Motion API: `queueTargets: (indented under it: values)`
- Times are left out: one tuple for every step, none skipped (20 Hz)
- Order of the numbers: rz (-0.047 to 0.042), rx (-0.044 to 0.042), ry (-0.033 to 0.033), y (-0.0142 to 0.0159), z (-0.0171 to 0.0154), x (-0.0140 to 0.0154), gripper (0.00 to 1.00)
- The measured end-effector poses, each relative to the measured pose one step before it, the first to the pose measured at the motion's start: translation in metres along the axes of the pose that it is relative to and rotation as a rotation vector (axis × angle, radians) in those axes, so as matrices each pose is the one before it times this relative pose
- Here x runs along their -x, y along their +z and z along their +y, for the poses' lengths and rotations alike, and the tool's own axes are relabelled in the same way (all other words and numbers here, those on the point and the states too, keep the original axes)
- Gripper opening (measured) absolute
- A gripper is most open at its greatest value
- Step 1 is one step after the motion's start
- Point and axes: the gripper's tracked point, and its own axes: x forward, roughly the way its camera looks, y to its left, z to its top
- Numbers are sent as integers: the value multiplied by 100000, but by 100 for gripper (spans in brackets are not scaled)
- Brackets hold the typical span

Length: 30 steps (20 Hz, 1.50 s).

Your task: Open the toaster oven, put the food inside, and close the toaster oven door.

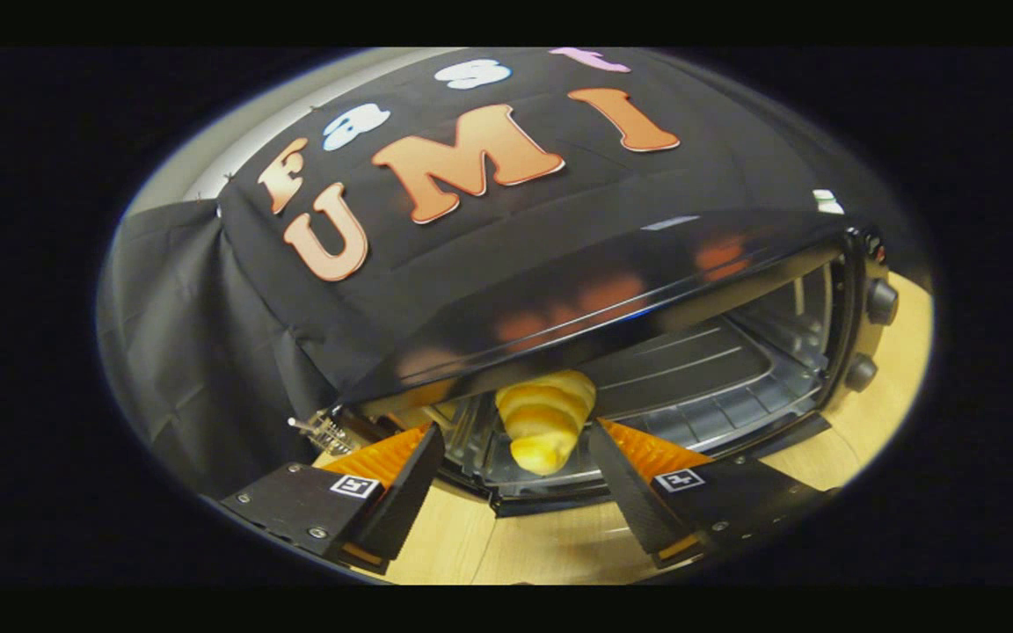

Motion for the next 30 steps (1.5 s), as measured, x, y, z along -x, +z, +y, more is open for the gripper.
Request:
queueTargets:
  values:
    - [-1191, 2350, -1034, 456, -238, 1032, 99]
    - [-1454, 1979, -1054, 508, -363, 1033, 99]
    - [-854, 1836, -1060, 577, -392, 1148, 99]
    - [-687, 1591, -575, 401, -350, 1303, 99]
    - [-48, 2305, -947, 24, -329, 1203, 99]
    - [-395, 2965, -1154, 48, -409, 1284, 99]
    - [-194, 3830, -1166, -243, -456, 1353, 99]
    - [-156, 3381, -1052, -373, -598, 1387, 99]
    - [-238, 2794, -352, -496, -395, 1274, 99]
    - [-216, 2112, 44, -505, -213, 1243, 99]
    - [-174, 1908, -333, -587, -328, 1175, 99]
    - [419, 1610, -586, -828, -433, 1036, 99]
    - [1215, 1696, -484, -947, -324, 899, 99]
    - [1272, 1808, -484, -979, -300, 673, 99]
    - [1332, 1712, -594, -812, -339, 579, 98]
    - [1403, 983, -790, -852, -336, 440, 98]
    - [1645, 592, 25, -790, -194, 382, 98]
    - [1593, 334, -179, -771, -165, 245, 99]
    - [1645, 478, -617, -831, -316, 159, 99]
    - [2150, 926, -983, -879, -302, 76, 99]
    - [2343, 1082, -783, -1020, -232, -93, 99]
    - [2185, 1023, -297, -877, -78, 1, 99]
    - [2029, 756, -98, -746, -96, 75, 99]
    - [1726, 506, -70, -640, -3, -5, 99]
    - [1612, 455, -29, -686, 35, -127, 99]
    - [1399, 246, -66, -706, 144, -272, 99]
    - [1263, 531, 64, -465, 162, -176, 99]
    - [972, 661, -85, -378, 49, -247, 99]
    - [695, 676, -475, -218, -68, -168, 99]
    - [830, 537, -587, -183, 21, -285, 99]
